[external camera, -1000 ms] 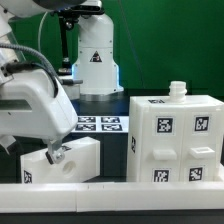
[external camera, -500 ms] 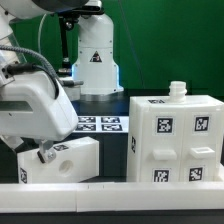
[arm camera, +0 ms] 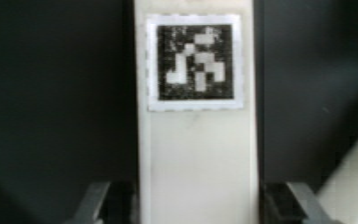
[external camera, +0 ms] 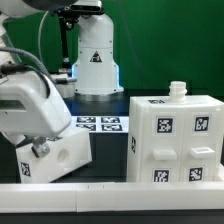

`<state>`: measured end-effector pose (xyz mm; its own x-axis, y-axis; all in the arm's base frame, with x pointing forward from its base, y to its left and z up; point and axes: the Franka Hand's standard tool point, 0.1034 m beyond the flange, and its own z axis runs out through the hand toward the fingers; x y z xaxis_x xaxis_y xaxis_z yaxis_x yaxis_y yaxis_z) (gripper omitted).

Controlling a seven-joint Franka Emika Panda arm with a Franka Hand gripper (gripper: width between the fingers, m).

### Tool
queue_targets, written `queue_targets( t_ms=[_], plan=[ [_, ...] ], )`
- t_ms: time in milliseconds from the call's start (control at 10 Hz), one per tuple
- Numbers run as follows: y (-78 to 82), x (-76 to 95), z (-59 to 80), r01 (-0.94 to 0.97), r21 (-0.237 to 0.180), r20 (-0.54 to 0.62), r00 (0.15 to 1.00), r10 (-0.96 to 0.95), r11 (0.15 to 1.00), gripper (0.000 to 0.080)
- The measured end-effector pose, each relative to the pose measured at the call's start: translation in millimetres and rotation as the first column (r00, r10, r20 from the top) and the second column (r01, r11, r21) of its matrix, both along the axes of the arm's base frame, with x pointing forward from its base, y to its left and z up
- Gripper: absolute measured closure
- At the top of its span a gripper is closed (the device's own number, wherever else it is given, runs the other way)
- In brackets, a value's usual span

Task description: Assemble cabinet

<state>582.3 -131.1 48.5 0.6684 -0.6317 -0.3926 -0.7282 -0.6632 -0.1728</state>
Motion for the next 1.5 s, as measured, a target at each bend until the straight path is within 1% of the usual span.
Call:
queue_targets(
  t_ms=[100,200,300,400,900,1000,1100,1200,1300,1400,1500],
  plan=[
    [0.0,-18.1,7.5,0.005,0.037,-0.046,0.999,-0.003,0.999,0.0515],
    [-1.6,-25.7,17.4,0.013,0.060,-0.084,0.996,-0.008,0.998,0.0515],
    [-2.7,-21.2,20.9,0.012,0.055,-0.077,0.997,-0.008,0.998,0.0515],
    [-2.6,-22.4,17.7,0.013,0.052,-0.078,0.997,-0.009,0.999,0.0515],
    [-2.6,-23.8,14.9,0.013,0.052,-0.083,0.997,-0.009,0.999,0.0515],
    [-2.6,-24.6,14.4,0.007,0.045,-0.089,0.996,-0.003,0.999,0.0515],
    [-2.9,-27.5,16.6,-0.016,0.042,-0.107,0.994,0.020,0.999,0.0515],
    [-13.7,-36.6,30.3,-0.058,0.045,-0.183,0.981,0.065,0.997,0.0515],
    [-20.7,-40.2,41.7,-0.064,-0.008,-0.292,0.955,0.059,0.998,0.0515],
    [-14.1,-35.3,46.5,-0.115,-0.075,-0.345,0.935,0.083,0.991,0.0515],
    [3.0,-31.4,44.8,-0.160,-0.101,-0.347,0.931,0.116,0.982,0.0515]
  ],
)
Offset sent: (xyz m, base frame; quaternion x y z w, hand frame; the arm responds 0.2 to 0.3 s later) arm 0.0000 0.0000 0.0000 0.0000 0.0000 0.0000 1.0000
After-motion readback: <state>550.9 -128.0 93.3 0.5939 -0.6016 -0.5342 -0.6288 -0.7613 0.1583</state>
